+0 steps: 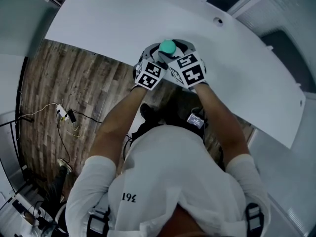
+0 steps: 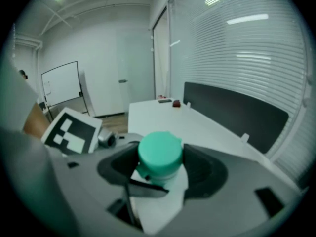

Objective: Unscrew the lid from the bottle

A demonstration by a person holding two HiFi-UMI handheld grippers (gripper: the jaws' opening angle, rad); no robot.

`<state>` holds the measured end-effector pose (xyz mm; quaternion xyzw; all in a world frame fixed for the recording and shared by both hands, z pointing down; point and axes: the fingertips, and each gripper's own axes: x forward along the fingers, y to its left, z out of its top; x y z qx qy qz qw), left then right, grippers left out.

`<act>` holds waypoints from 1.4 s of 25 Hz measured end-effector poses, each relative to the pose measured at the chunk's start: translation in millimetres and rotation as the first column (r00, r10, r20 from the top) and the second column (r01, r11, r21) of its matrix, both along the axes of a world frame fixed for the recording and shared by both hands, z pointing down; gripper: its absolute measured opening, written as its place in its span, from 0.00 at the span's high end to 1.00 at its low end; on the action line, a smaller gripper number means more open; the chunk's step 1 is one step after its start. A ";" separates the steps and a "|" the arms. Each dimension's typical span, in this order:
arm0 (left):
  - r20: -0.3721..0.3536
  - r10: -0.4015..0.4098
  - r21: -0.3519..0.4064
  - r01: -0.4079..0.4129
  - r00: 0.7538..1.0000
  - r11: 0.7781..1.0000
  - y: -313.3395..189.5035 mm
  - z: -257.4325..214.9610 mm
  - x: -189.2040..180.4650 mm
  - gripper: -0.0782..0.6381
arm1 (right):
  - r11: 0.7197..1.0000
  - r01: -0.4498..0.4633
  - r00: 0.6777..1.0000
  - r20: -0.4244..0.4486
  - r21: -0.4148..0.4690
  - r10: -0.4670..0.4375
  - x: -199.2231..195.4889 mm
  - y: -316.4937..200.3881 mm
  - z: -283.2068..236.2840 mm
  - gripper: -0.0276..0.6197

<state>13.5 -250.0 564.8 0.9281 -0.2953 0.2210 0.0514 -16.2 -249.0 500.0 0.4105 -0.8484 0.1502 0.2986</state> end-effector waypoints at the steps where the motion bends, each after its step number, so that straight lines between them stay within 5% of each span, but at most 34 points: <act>1: 0.000 0.005 -0.003 -0.005 1.000 1.000 0.1 0.1 0.0 0.43 | 1.000 0.005 1.000 -0.001 -0.001 -0.005 -0.6 0.3 -0.4 0.50; 9: -0.005 0.077 -0.019 -0.077 0.997 0.997 4.6 0.7 0.6 0.43 | 0.996 0.087 0.996 -0.026 -0.003 -0.087 -1.5 5.2 -0.2 0.50; 14: 0.000 0.147 -0.023 -0.147 0.989 0.989 6.9 1.0 2.6 0.44 | 0.976 0.213 0.968 -0.148 0.044 -0.205 -4.2 10.2 -1.6 0.50; 25: -0.003 0.233 -0.035 -0.233 0.972 0.972 8.6 1.1 3.9 0.44 | 0.961 0.273 0.960 -0.056 -0.043 -0.275 -1.0 8.2 1.6 0.50; 35: 0.005 0.267 -0.040 -0.267 0.964 0.963 12.3 2.3 5.3 0.44 | 0.925 0.375 0.916 -0.130 -0.059 -0.380 -3.4 14.4 0.8 0.50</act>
